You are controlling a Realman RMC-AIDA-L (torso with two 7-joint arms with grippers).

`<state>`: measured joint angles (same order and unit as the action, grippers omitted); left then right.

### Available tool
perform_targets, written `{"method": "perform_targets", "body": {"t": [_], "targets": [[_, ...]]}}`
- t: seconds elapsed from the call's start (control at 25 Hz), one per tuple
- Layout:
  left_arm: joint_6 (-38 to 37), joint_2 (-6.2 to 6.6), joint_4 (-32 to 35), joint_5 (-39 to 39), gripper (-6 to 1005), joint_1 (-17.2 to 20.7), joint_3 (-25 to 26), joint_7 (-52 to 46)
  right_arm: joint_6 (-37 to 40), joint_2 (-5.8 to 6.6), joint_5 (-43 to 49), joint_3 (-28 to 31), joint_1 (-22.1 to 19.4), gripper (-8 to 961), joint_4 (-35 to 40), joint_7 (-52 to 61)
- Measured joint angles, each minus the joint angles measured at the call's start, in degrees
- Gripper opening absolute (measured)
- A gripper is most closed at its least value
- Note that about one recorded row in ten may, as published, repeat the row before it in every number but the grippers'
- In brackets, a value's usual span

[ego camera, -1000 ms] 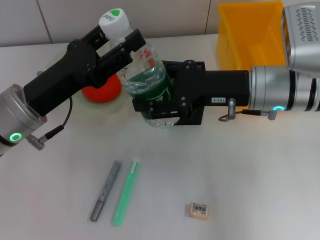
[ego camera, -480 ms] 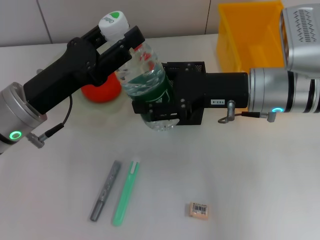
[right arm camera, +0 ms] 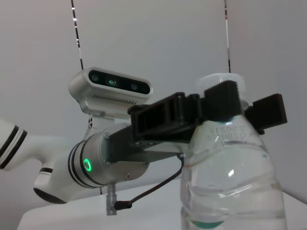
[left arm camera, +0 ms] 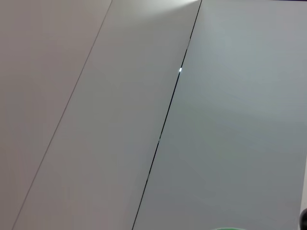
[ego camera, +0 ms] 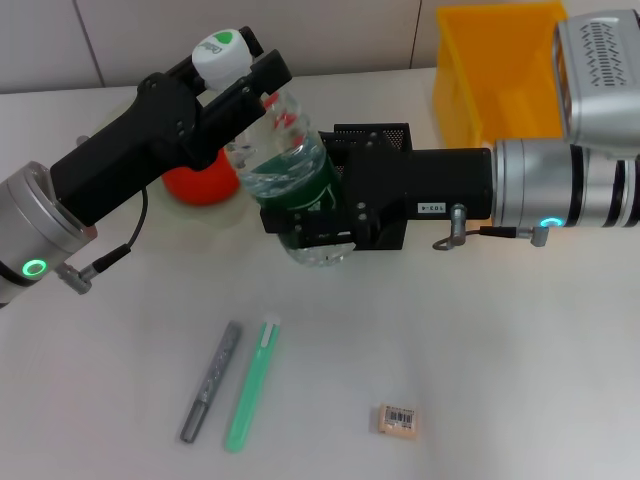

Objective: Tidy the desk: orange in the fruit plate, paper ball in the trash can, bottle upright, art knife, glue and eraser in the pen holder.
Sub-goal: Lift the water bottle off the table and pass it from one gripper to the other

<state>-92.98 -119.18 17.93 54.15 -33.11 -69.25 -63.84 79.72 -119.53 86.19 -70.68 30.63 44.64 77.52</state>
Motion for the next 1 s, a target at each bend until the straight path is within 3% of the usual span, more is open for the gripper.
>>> {"method": "perform_targets", "body": {"t": [0.52,1.0], "targets": [[0.1,0.0,0.3,0.2,432,0.3,0.0,-0.1,0.0,0.0,0.2,-0.2,0.2,762,-0.4,0.4],[-0.4,0.0,0.5,0.1,432,0.4,0.0,0.0,0.1,0.0,-0.2,-0.2,0.3,762,-1.1,0.3]]}}
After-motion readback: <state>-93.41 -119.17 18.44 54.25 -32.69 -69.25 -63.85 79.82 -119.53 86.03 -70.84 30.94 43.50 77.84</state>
